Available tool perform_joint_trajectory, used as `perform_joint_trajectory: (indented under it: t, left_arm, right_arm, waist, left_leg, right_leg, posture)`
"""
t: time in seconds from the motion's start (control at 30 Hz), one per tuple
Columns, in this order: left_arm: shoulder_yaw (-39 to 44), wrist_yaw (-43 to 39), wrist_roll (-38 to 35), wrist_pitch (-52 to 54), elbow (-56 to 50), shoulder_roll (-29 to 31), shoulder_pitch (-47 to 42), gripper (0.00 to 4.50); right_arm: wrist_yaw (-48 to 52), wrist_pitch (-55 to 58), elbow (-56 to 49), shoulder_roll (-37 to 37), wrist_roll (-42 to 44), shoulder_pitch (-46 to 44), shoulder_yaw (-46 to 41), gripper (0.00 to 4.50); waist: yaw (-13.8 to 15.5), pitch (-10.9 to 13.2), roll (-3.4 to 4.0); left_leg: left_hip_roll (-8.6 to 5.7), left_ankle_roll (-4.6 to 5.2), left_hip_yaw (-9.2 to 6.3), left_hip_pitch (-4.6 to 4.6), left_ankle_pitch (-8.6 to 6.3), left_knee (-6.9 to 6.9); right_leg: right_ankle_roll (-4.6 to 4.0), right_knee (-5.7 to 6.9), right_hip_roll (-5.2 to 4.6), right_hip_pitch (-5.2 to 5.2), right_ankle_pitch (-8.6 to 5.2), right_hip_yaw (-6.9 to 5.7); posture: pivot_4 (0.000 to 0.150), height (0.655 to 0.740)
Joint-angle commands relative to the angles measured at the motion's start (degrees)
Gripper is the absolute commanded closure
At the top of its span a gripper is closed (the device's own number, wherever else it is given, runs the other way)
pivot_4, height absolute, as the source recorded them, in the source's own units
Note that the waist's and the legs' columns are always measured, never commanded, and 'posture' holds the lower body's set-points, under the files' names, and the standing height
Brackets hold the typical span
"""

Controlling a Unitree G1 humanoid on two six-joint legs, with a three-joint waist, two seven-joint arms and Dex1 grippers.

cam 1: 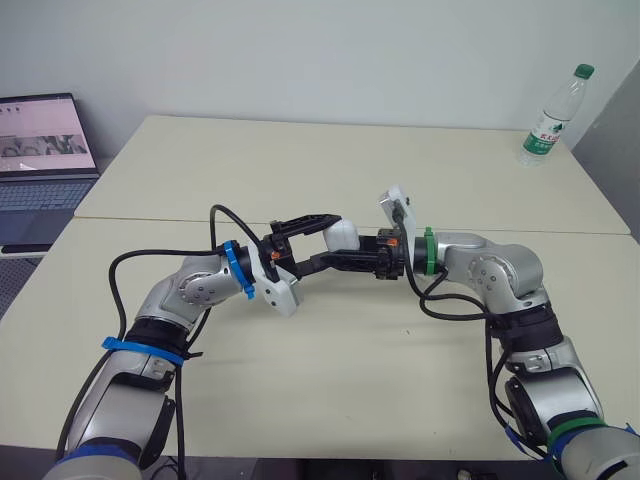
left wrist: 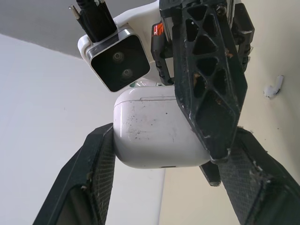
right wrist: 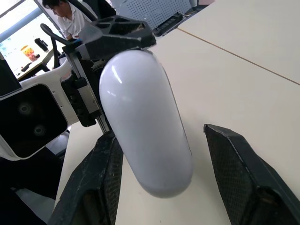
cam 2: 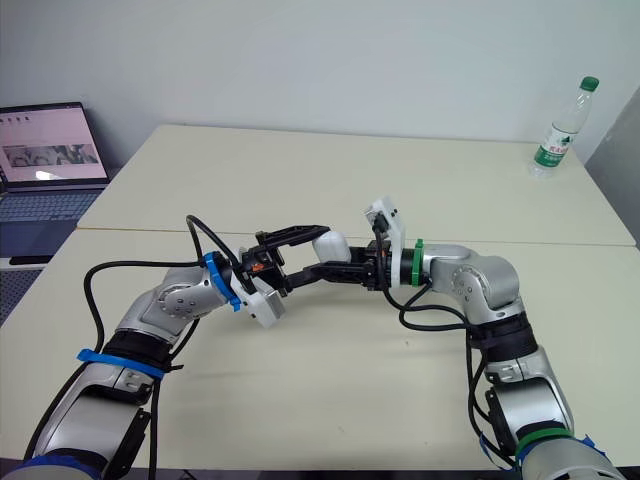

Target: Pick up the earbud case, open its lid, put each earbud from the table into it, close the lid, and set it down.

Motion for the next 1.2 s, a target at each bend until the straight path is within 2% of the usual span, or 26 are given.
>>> perform_joint_trajectory:
  t: [0.03,0.3,0.47,0.5,0.7,0.73,0.87,1.07,1.13,1.2]
  left_arm:
    - [0.1,1.1,-0.4,0.0,-2.0,-0.2,-0.3,1.74]
    - [-0.1,0.8,-0.7,0.2,-2.2,-0.3,-0.6,1.74]
    - [-0.2,0.6,-0.7,0.2,-2.2,-0.3,-0.8,1.74]
    - [-0.3,0.6,-0.8,0.2,-2.3,-0.3,-0.8,1.74]
    - [-0.3,0.8,-0.3,0.3,-3.1,-0.5,-0.2,1.74]
    - [-0.7,0.4,-1.2,0.0,-3.6,-0.3,0.2,1.01]
    - [-1.9,-1.7,-4.1,0.0,-6.0,1.7,2.4,0.0]
    - [-1.4,-4.7,-10.6,2.5,-11.9,6.6,6.1,0.0]
    - [-1.1,-7.6,-16.4,6.1,-15.7,10.0,7.1,0.0]
    - [-0.5,-12.3,-25.2,16.4,-20.2,12.7,7.0,0.0]
  right_arm:
    - [-0.1,-0.1,-0.9,0.2,0.7,-1.4,-1.6,1.76]
    - [-0.7,0.0,-0.6,0.8,0.9,-1.4,-1.9,1.76]
    - [-0.7,0.0,-0.6,0.8,1.3,-1.5,-2.3,3.39]
    - [-0.7,0.1,-0.6,0.9,1.4,-1.5,-2.4,3.57]
    - [-0.2,-0.6,-0.4,0.7,0.9,-1.3,-2.2,3.55]
    - [-0.3,-0.7,-0.3,0.8,0.8,-1.3,-2.4,3.55]
    - [-0.7,-1.4,0.6,1.1,0.5,-1.5,-2.8,3.62]
    - [-1.1,-2.6,1.2,1.7,-0.2,-1.1,-3.0,3.62]
    - [-1.5,-4.2,1.6,1.4,-1.7,-0.7,-2.5,3.62]
    - [-1.0,-8.8,1.9,-0.4,-6.2,0.0,0.2,3.62]
  waist:
    - [0.0,0.0,0.0]
    - [0.0,0.0,0.0]
    - [0.0,0.0,0.0]
    - [0.0,0.0,0.0]
    - [0.0,0.0,0.0]
    - [0.0,0.0,0.0]
    - [-0.1,0.0,0.01]
    - [-0.1,0.0,0.01]
    - [-0.1,0.0,0.01]
    - [-0.1,0.0,0.01]
  left_leg:
    - [0.0,0.0,0.0,0.0,0.0,0.0]
    - [0.0,0.0,0.0,0.0,0.0,0.0]
    - [0.0,0.0,0.0,0.0,0.0,0.0]
    - [-0.01,0.0,0.0,0.0,0.0,0.01]
    - [0.0,0.0,0.0,0.0,0.0,0.02]
    - [0.0,0.0,0.0,0.0,0.0,0.01]
    - [0.0,0.0,0.01,0.0,0.0,0.01]
    - [0.03,0.0,0.0,0.03,0.0,0.01]
    - [0.02,0.0,0.01,0.03,0.0,0.02]
    - [0.02,0.0,0.01,0.03,0.0,0.03]
  right_leg:
    - [0.0,0.0,0.0,0.0,0.0,0.0]
    - [0.0,0.01,0.0,0.0,0.0,0.0]
    - [0.0,0.01,0.0,0.0,0.0,0.0]
    - [0.0,0.02,0.0,0.0,0.0,0.0]
    - [0.0,0.02,0.0,0.0,0.0,0.0]
    - [0.0,0.02,0.0,0.0,0.0,0.01]
    - [0.0,0.02,0.0,0.0,0.01,0.03]
    - [-0.01,0.06,0.01,0.0,0.01,0.01]
    - [-0.02,0.06,0.0,0.0,0.01,0.03]
    - [-0.01,0.06,0.0,0.01,0.02,0.03]
  posture:
    - [0.15,0.74]
    - [0.15,0.74]
    - [0.15,0.74]
    - [0.15,0.74]
    - [0.15,0.74]
    - [0.15,0.74]
    - [0.15,0.74]
    - [0.15,0.74]
    - [0.15,0.74]
    - [0.15,0.74]
